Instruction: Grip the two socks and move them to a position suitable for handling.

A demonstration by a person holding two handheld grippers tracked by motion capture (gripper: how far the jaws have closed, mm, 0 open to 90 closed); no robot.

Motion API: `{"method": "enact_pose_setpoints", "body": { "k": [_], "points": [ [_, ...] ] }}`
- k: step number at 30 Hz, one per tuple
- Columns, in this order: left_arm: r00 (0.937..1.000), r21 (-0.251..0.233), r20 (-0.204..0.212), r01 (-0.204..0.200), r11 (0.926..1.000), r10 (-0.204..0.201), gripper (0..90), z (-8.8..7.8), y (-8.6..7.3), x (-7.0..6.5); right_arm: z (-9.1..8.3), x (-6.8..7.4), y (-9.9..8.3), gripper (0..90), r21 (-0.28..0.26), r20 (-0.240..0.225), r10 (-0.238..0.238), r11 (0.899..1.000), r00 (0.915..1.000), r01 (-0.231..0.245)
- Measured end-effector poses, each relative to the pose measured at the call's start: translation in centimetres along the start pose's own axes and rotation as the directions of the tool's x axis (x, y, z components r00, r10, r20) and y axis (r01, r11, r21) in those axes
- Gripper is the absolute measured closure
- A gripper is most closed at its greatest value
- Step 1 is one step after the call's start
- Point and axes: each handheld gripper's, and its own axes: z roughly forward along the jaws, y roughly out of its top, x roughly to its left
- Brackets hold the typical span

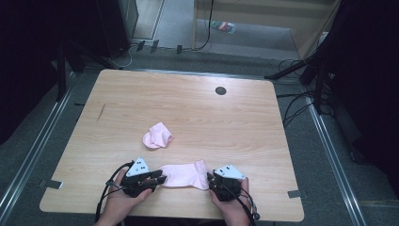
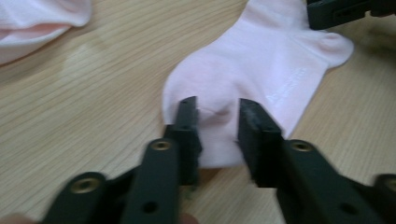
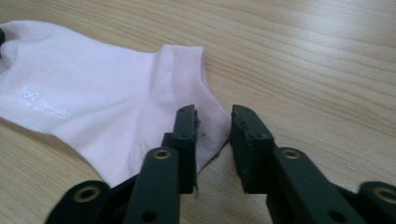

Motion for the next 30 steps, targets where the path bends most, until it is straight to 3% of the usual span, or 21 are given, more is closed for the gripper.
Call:
{"method": "enact_pose_setpoints", "body": {
  "k": [2,3,6,7,8,11,13,14,15,17,18,22,24,25,26,28,30],
  "points": [
    [0.9999,0.013,0.009,0.005,0.9999,-0.006,90.0,-0.1,0.0,0.1,0.1,-0.1,-0.1,86.1,-0.006,-0.019,0.005,1.0,0.9998,-0.005],
    [0.9996,0.014,0.001,-0.027,0.9995,0.027,90.0,-0.1,0.0,-0.1,0.1,-0.2,0.0,87.5,-0.007,-0.029,0.009,1.0,0.9995,-0.009],
    [0.9986,0.012,0.002,-0.053,0.9985,0.053,90.0,-0.2,0.0,-0.2,0.1,-0.6,0.2,88.9,0.005,-0.051,0.036,0.999,0.9981,-0.036],
    [0.9983,0.001,0.016,-0.057,0.9984,0.057,90.0,-0.5,0.0,-0.2,0.0,-1.4,0.3,89.4,0.01,-0.063,0.079,0.997,0.9949,-0.079],
    [0.9982,-0.01,0.027,-0.053,0.9985,0.053,90.0,-0.9,0.0,0.1,0.0,-1.4,0.3,89.4,0.01,-0.063,0.079,0.997,0.9949,-0.079],
    [0.9974,-0.057,0.071,-0.004,0.9984,0.008,90.0,-2.1,-0.1,1.1,-0.4,-2.9,0.4,89.5,-0.001,-0.065,0.156,0.988,0.9856,-0.156],
    [0.9966,-0.057,0.082,0.0,0.9984,0.005,90.0,-2.4,-0.5,1.5,-0.5,-3.5,0.3,89.4,-0.004,-0.073,0.167,0.986,0.9833,-0.167],
    [0.9966,-0.057,0.082,0.004,0.9983,0.0,90.0,-2.4,-0.6,1.6,-0.5,-3.6,0.3,89.3,-0.001,-0.098,0.166,0.986,0.9812,-0.167],
    [0.9946,-0.085,0.101,0.031,0.9959,-0.023,87.6,-2.4,-0.6,1.5,-0.6,-3.5,0.4,89.1,-0.008,-0.125,0.158,0.987,0.9795,-0.16],
    [0.9944,-0.102,0.103,0.033,0.9942,-0.023,82.8,-2.4,-0.4,1.2,-0.6,-3.4,0.5,88.9,-0.009,-0.134,0.159,0.987,0.9782,-0.162],
    [0.9967,-0.113,0.081,0.018,0.9934,-0.009,69.7,-2.2,-0.1,0.6,-0.6,-3.1,0.5,88.8,-0.012,-0.153,0.15,0.988,0.9768,-0.153],
    [0.9982,-0.091,0.055,-0.018,0.9957,0.023,56.3,-0.8,0.6,-0.5,-0.3,-2.6,0.5,88.6,-0.012,-0.17,0.129,0.991,0.9769,-0.133],
    [0.998,-0.047,0.033,-0.052,0.9975,0.053,52.3,0.0,0.6,-0.9,-0.3,-2.5,0.5,88.6,-0.011,-0.178,0.13,0.991,0.9754,-0.134],
    [0.998,-0.047,0.033,-0.052,0.9975,0.053,51.5,0.0,0.6,-0.9,-0.3,-2.5,0.5,88.6,-0.011,-0.178,0.13,0.991,0.9754,-0.134],
    [0.9966,-0.012,0.013,-0.081,0.9966,0.081,51.5,0.3,0.5,-1.1,-0.3,-2.5,0.5,88.6,-0.012,-0.176,0.126,0.991,0.9762,-0.13],
    [0.9937,0.012,-0.02,-0.11,0.9938,0.11,50.7,0.5,0.3,-1.4,-0.4,-2.8,0.5,88.8,-0.012,-0.172,0.129,0.991,0.9766,-0.133],
    [0.9947,0.012,-0.029,-0.098,0.9951,0.098,51.5,0.5,0.3,-1.4,-0.4,-2.9,0.6,88.9,-0.011,-0.17,0.126,0.992,0.9774,-0.129]
  ]
}}
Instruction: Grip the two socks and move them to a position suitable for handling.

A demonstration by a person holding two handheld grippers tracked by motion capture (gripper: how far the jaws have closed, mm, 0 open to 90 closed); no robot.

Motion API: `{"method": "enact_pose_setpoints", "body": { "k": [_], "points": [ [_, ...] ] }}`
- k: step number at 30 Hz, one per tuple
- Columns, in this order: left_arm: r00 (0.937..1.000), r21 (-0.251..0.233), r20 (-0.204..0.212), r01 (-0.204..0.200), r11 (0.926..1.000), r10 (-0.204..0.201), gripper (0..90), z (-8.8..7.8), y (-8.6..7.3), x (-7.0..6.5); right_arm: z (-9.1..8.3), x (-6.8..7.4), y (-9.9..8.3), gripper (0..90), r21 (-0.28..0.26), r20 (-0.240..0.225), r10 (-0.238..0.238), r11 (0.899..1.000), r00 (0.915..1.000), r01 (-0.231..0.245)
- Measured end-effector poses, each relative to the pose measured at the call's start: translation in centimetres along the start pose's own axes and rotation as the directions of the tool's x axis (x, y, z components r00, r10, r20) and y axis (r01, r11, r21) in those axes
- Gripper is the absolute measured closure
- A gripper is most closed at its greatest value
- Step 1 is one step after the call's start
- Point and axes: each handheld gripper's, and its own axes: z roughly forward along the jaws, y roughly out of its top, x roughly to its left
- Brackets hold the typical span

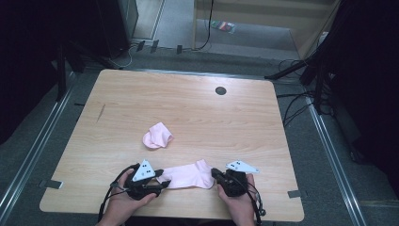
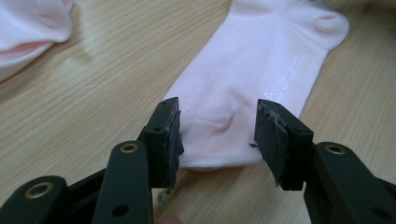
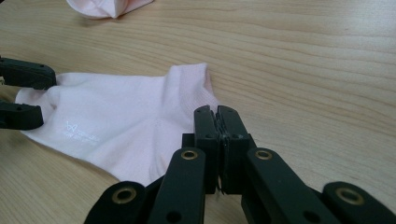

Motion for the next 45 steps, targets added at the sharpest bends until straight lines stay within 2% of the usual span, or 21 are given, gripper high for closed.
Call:
{"method": "enact_pose_setpoints", "body": {
  "k": [2,4,7,10,12,16,18,19,20,22,25,28,29,32,34,36,37,41,43,44,45],
  "points": [
    [0.9998,-0.003,-0.018,0.008,1.0,-0.008,53.9,0.0,0.0,0.0,0.0,0.0,0.0,88.9,0.0,0.0,0.002,1.0,1.0,-0.002],
    [0.9983,-0.002,-0.056,-0.016,0.9999,0.015,62.5,0.0,-0.1,-0.2,0.0,0.0,0.0,88.9,0.001,0.004,0.0,1.0,1.0,0.0],
    [0.9998,0.006,-0.02,-0.005,1.0,0.005,86.6,-0.1,-0.1,0.0,-0.1,0.0,0.1,88.9,0.0,0.005,0.005,1.0,1.0,-0.005],
    [0.9993,0.016,-0.018,-0.031,0.9994,0.032,88.6,-0.3,0.0,0.0,-0.2,-0.2,0.1,89.0,-0.004,0.004,0.015,1.0,0.9999,-0.015],
    [0.9983,-0.014,-0.02,-0.054,0.9984,0.054,89.2,-1.2,0.1,0.1,-0.4,-0.3,0.2,89.1,-0.012,-0.002,0.013,1.0,0.9999,-0.013],
    [0.9989,-0.04,-0.017,-0.044,0.9982,0.043,89.3,-2.3,-0.1,0.6,-0.7,-0.1,0.4,89.5,-0.011,-0.007,-0.001,1.0,1.0,0.001],
    [0.9996,-0.03,0.027,-0.008,0.9995,0.008,88.6,-2.1,-0.7,1.3,-0.7,0.0,0.4,89.3,-0.011,-0.015,-0.007,1.0,0.9999,0.007],
    [0.9996,-0.03,0.027,-0.008,0.9995,0.008,86.1,-2.1,-0.7,1.3,-0.7,0.0,0.4,89.3,-0.011,-0.015,-0.007,1.0,0.9999,0.007],
    [0.998,-0.012,0.061,0.014,0.9998,-0.014,77.6,-1.8,-0.9,1.4,-0.5,0.2,0.4,84.7,-0.012,-0.022,0.0,1.0,0.9997,-0.001],
    [0.9953,-0.052,0.09,0.038,0.9979,-0.033,62.2,-2.2,-0.9,1.2,-0.5,0.1,0.4,68.3,-0.027,-0.034,0.008,1.0,0.9994,-0.009],
    [0.9954,-0.087,0.084,0.054,0.9947,-0.047,51.3,-2.7,-0.8,1.4,-0.8,0.1,0.5,60.2,-0.05,-0.024,-0.005,0.999,0.9997,0.004],
    [0.9929,-0.133,0.028,0.118,0.9841,-0.115,49.0,-3.1,-0.8,2.6,-1.2,0.2,0.6,55.1,-0.078,0.002,-0.031,0.996,0.9995,0.031],
    [0.9929,-0.133,0.028,0.118,0.9841,-0.115,48.3,-3.1,-0.8,2.6,-1.2,0.2,0.6,55.1,-0.078,0.002,-0.031,0.996,0.9995,0.031],
    [0.9839,-0.184,-0.054,0.158,0.9702,-0.17,46.5,-3.5,-0.5,3.5,-1.2,0.2,0.5,52.2,-0.085,0.015,-0.026,0.996,0.9995,0.027],
    [0.9787,-0.207,-0.102,0.154,0.9661,-0.178,44.5,-3.5,0.0,4.1,-1.2,0.1,0.6,51.5,-0.083,0.015,-0.021,0.996,0.9997,0.022],
    [0.9682,-0.22,-0.146,0.168,0.9608,-0.203,43.5,-3.2,1.0,5.3,-1.2,0.0,0.7,50.0,-0.086,0.021,-0.016,0.996,0.9997,0.018],
    [0.9682,-0.22,-0.146,0.168,0.9608,-0.203,43.9,-3.2,1.0,5.3,-1.2,0.0,0.7,50.0,-0.086,0.021,-0.016,0.996,0.9997,0.018],
    [0.9556,-0.189,-0.177,0.203,0.9609,-0.236,43.8,-1.7,2.7,6.9,-1.1,-0.3,0.9,43.8,-0.075,0.033,-0.015,0.997,0.9993,0.018],
    [0.9488,-0.143,-0.209,0.21,0.9672,-0.237,43.7,-0.6,3.4,7.5,-1.1,-0.5,1.1,38.8,-0.084,0.036,-0.015,0.996,0.9992,0.018],
    [0.9382,-0.138,-0.237,0.224,0.9648,-0.252,44.1,0.3,4.0,8.1,-1.1,-0.6,1.1,37.3,-0.087,0.028,-0.022,0.996,0.9994,0.025],
    [0.9382,-0.138,-0.237,0.224,0.9648,-0.252,45.1,0.3,4.0,8.1,-1.1,-0.6,1.1,37.3,-0.087,0.028,-0.022,0.996,0.9994,0.025]
  ]
}}
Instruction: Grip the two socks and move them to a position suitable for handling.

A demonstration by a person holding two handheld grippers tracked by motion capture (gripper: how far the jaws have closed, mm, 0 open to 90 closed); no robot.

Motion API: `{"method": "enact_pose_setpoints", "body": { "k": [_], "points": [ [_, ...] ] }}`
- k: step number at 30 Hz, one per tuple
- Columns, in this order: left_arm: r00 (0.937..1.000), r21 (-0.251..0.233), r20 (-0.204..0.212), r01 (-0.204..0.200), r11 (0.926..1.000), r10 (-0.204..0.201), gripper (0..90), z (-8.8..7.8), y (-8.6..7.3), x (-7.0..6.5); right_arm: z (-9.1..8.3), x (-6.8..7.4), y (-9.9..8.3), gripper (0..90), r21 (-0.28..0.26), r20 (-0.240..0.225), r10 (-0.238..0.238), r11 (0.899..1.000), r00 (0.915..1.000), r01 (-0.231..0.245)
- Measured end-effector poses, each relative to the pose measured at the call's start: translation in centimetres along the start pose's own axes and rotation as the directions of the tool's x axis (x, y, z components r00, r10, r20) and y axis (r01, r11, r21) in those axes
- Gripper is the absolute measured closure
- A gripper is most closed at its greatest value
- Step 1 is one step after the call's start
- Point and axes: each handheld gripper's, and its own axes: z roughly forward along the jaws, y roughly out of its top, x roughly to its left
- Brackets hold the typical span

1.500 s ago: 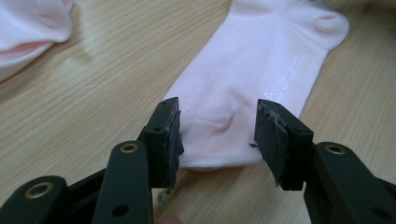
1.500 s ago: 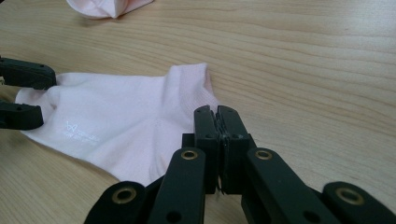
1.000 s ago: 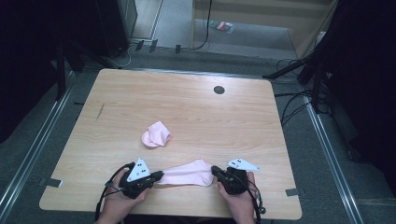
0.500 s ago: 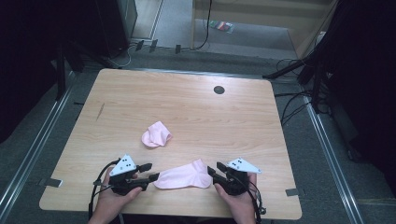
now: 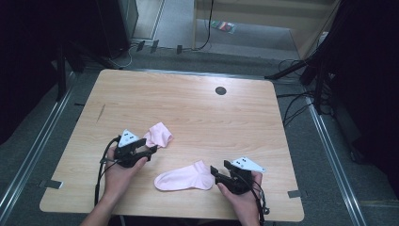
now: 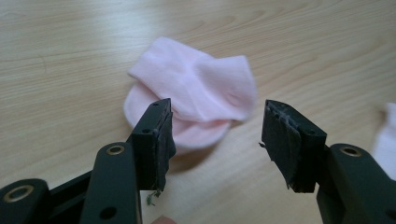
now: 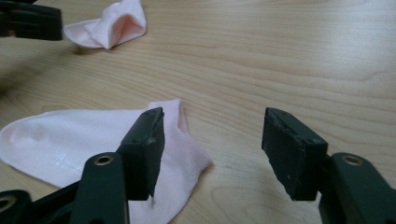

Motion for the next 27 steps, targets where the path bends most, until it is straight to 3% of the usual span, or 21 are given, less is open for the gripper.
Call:
{"method": "enact_pose_setpoints", "body": {
  "k": [1,8,9,12,15,17,19,21,25,26,27],
  "points": [
    [0.9996,0.007,-0.026,0.015,0.9999,-0.015,46.4,0.8,0.4,0.2,0.0,0.1,0.1,35.6,0.002,-0.001,-0.017,1.0,0.9999,0.017],
    [0.9978,0.085,-0.065,0.018,0.9962,-0.013,46.0,2.9,0.7,0.4,-0.3,-0.2,0.2,35.2,-0.01,0.005,-0.009,1.0,0.9999,0.009],
    [0.9962,0.091,-0.087,0.012,0.9958,-0.004,46.5,3.2,0.6,0.3,-0.4,-0.4,0.2,35.5,-0.015,0.012,0.002,1.0,0.9999,-0.002],
    [0.9928,0.09,-0.117,-0.018,0.9958,0.028,47.7,3.3,0.5,-0.1,-0.5,-0.7,0.2,35.8,-0.018,0.02,0.008,1.0,0.9998,-0.007],
    [0.9924,0.075,-0.118,-0.026,0.9968,0.035,57.6,3.3,0.3,0.0,-0.6,-0.9,0.2,36.3,-0.018,0.024,0.013,1.0,0.9996,-0.012],
    [0.9956,0.062,-0.093,-0.004,0.9981,0.01,72.8,3.2,0.2,0.2,-0.5,-0.9,0.2,36.6,-0.021,0.027,0.012,1.0,0.9996,-0.012],
    [0.9961,0.067,-0.085,-0.016,0.9976,0.022,84.8,3.1,0.2,0.1,-0.5,-1.0,0.1,37.1,-0.02,0.032,0.018,1.0,0.9993,-0.018],
    [0.9971,0.079,-0.068,-0.027,0.9965,0.032,85.8,3.1,0.5,-0.2,-0.5,-1.0,0.1,37.1,-0.019,0.032,0.017,1.0,0.9993,-0.017],
    [0.9989,0.016,0.02,-0.043,0.9989,0.043,87.2,2.6,1.7,-1.3,-0.6,-1.1,0.2,37.7,-0.026,0.033,0.025,0.999,0.9991,-0.024],
    [0.9972,0.003,0.054,-0.051,0.9987,0.051,87.3,2.5,2.1,-1.7,-0.6,-1.1,0.2,37.8,-0.028,0.034,0.028,0.999,0.999,-0.027],
    [0.9912,-0.018,0.106,-0.077,0.9968,0.079,87.3,2.4,2.9,-2.8,-0.6,-1.2,0.2,37.9,-0.026,0.036,0.033,0.999,0.9988,-0.032]
  ]
}}
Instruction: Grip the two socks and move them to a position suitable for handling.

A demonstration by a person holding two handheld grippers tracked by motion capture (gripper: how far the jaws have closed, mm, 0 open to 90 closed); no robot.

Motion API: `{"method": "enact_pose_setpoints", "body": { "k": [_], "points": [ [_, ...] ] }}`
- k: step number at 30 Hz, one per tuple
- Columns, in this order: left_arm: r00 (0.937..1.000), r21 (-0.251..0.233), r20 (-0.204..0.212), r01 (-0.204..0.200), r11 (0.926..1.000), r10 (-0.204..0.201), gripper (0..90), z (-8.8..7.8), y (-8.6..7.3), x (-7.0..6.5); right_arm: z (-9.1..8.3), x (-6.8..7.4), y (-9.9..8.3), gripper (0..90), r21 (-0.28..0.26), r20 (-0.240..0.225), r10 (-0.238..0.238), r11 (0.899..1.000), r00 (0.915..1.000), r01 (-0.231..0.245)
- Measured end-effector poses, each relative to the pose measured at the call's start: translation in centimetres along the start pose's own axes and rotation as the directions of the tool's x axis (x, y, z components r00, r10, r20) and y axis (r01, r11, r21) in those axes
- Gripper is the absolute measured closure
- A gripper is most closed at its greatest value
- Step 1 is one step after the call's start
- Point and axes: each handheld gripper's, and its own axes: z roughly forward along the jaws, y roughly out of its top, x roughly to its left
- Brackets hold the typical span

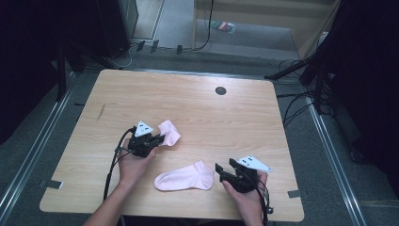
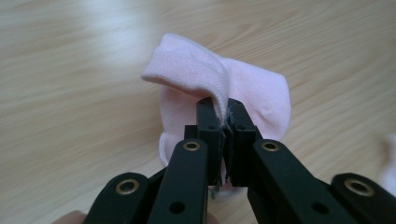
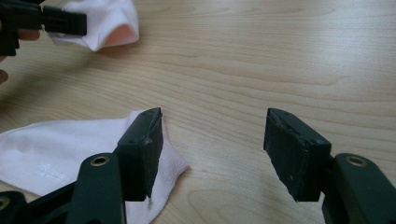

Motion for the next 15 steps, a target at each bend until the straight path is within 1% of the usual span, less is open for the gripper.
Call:
{"method": "enact_pose_setpoints", "body": {
  "k": [1,2,3,4,6,7,8,11,13,14,15],
  "points": [
    [1.0,0.0,0.0,0.0,1.0,0.0,87.3,0.0,0.0,0.0,0.0,0.0,0.0,37.9,0.0,0.0,0.0,1.0,1.0,0.0],
    [0.9996,-0.004,0.023,-0.015,0.9999,0.015,87.3,0.1,0.4,-0.5,0.0,0.0,0.0,38.0,0.001,0.0,0.0,1.0,1.0,0.0],
    [0.998,-0.017,0.058,-0.024,0.9996,0.025,87.3,0.2,0.7,-1.0,0.1,0.0,0.0,38.0,0.002,0.001,0.0,1.0,1.0,0.0],
    [0.9972,-0.021,0.061,-0.042,0.9989,0.043,87.3,0.4,0.9,-1.5,0.1,0.0,0.0,38.0,0.003,0.001,0.0,1.0,1.0,0.0],
    [0.9953,-0.015,0.062,-0.073,0.9972,0.074,87.2,1.2,1.0,-2.1,0.1,0.0,0.0,38.1,0.003,0.002,0.0,1.0,1.0,0.0],
    [0.9946,-0.006,0.066,-0.08,0.9968,0.08,87.1,1.6,0.9,-2.3,0.1,0.0,0.0,38.1,0.004,0.002,0.001,1.0,1.0,-0.001],
    [0.9944,0.009,0.068,-0.082,0.9966,0.081,87.0,2.1,0.7,-2.4,0.1,0.0,-0.1,38.1,0.005,0.002,0.001,1.0,1.0,-0.001],
    [0.9952,0.038,0.081,-0.058,0.9976,0.054,85.4,3.1,0.0,-2.5,0.2,-0.1,-0.1,38.1,0.008,0.005,-0.003,1.0,1.0,0.003],
    [0.9951,0.023,0.089,-0.044,0.9988,0.042,78.8,3.2,-0.2,-2.4,0.2,-0.2,-0.1,38.1,0.008,0.003,-0.003,1.0,1.0,0.003],
    [0.9962,0.012,0.078,-0.038,0.9992,0.037,67.9,3.1,-0.1,-2.3,0.2,-0.2,-0.1,38.1,0.008,0.003,0.001,1.0,1.0,-0.001],
    [0.998,-0.008,0.049,-0.04,0.9992,0.04,48.4,2.7,0.0,-1.9,0.2,-0.1,0.0,38.1,0.004,0.003,0.001,1.0,1.0,-0.001]
  ]
}}
